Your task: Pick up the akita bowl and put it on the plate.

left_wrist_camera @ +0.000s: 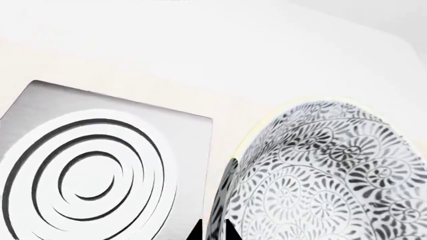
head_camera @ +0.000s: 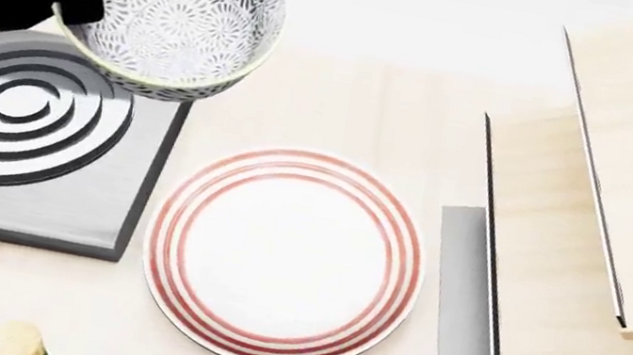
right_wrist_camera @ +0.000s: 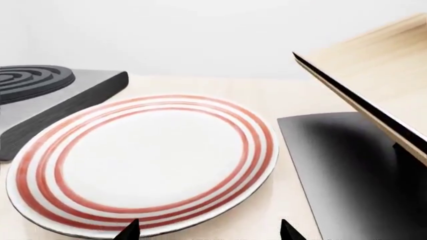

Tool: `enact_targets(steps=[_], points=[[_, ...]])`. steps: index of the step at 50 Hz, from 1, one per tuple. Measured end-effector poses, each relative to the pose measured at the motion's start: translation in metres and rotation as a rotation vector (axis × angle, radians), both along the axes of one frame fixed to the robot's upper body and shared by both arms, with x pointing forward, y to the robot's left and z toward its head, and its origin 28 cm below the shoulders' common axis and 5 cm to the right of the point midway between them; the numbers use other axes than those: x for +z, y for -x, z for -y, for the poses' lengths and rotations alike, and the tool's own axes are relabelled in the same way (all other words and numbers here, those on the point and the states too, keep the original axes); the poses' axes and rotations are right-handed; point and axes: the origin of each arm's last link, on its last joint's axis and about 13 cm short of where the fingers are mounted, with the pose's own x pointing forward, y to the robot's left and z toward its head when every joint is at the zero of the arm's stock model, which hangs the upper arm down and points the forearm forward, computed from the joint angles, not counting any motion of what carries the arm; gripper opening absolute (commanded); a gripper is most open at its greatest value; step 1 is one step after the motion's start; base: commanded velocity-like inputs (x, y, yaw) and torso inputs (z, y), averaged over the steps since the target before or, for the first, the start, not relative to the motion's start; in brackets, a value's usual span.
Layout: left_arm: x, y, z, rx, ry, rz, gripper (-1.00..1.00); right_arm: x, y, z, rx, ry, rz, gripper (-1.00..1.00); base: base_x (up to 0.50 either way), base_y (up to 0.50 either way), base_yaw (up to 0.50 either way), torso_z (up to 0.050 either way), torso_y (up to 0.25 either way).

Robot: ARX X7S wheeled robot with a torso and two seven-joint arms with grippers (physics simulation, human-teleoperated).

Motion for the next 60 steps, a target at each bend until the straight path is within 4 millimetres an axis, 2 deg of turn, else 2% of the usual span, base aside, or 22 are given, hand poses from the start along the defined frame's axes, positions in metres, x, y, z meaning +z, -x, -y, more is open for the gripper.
enact_targets(steps=[17, 32, 40, 60], points=[[-0.013, -0.003, 0.014, -0.091, -0.047, 0.008, -1.00, -0.002, -0.001, -0.001, 0.002, 0.003, -0.008, 1.00, 0.00, 0.00, 0.00, 0.001, -0.038], [-0.026, -0.005, 0.022, -0.146, -0.005, 0.019, -1.00, -0.005, -0.001, -0.002, 0.007, 0.007, -0.015, 1.00, 0.00, 0.00, 0.00, 0.000, 0.000], [-0.037, -0.007, 0.025, -0.181, -0.007, 0.022, -1.00, -0.001, -0.003, -0.004, 0.020, -0.005, 0.010, 1.00, 0.00, 0.00, 0.00, 0.006, -0.171], [-0.057, -0.009, 0.035, -0.225, 0.032, 0.031, -1.00, -0.001, -0.004, -0.005, 0.024, -0.004, 0.016, 1.00, 0.00, 0.00, 0.00, 0.000, -0.003]])
